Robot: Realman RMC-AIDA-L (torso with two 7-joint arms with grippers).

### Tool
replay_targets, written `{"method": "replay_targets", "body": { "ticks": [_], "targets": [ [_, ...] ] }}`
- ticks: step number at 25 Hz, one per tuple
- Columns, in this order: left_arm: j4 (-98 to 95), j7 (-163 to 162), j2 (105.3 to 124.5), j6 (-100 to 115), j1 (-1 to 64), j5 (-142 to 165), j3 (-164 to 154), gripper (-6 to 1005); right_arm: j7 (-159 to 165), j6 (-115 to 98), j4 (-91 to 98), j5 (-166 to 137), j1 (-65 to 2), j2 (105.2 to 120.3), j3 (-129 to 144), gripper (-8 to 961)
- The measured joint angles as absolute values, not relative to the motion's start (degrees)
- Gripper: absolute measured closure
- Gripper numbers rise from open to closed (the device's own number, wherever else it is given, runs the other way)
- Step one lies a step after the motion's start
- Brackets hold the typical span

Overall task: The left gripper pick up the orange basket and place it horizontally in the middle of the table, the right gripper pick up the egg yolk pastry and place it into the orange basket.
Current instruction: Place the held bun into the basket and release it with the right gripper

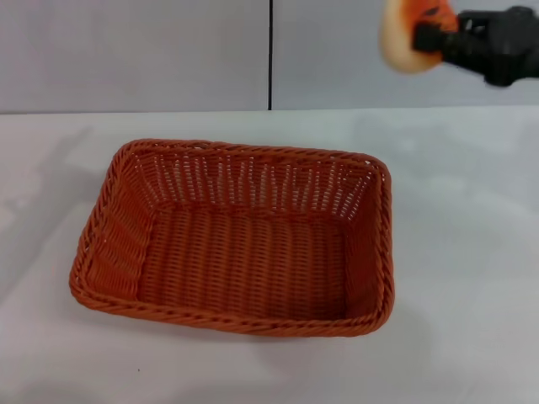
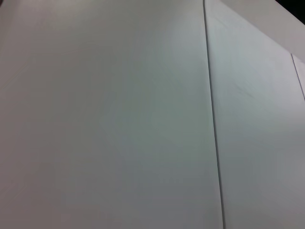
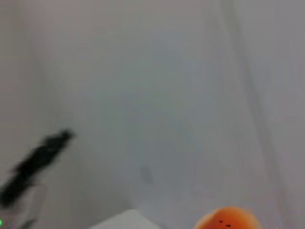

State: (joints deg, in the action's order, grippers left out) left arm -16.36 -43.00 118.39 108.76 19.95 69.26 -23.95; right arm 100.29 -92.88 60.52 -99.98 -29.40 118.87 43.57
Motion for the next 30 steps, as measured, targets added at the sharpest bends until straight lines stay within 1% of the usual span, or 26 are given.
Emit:
{"method": "replay_targets", "body": {
  "ticks": [4, 11, 14, 19, 24, 30],
  "targets": [
    [-15.84, -42.95, 118.44, 108.76, 20.43, 69.28, -24.0, 305, 97.97, -96.58, 59.67, -99.62, -31.19, 118.69, 50.36, 735],
    [-15.46, -42.89, 118.47, 108.76, 20.64, 69.41, -23.99, 305, 97.49, -96.23, 57.47, -101.81, -33.15, 118.51, 58.18, 767],
    [-14.86, -42.89, 118.47, 108.75, 20.55, 69.41, -23.99, 305, 97.55, -96.16, 57.12, -102.0, -33.34, 118.49, 58.9, 813],
    [-14.69, -42.83, 118.42, 108.72, 20.48, 69.4, -23.99, 305, 97.51, -96.56, 57.13, -102.02, -32.97, 118.47, 58.19, 582],
    [-14.64, -42.81, 118.4, 108.8, 20.55, 69.41, -23.99, 304, 97.21, -96.64, 57.5, -102.01, -32.4, 118.52, 57.33, 385],
    [-14.64, -42.8, 118.38, 108.9, 20.55, 69.43, -23.99, 304, 92.99, -96.79, 57.33, -98.44, -30.09, 118.75, 53.57, 380]
  ]
}}
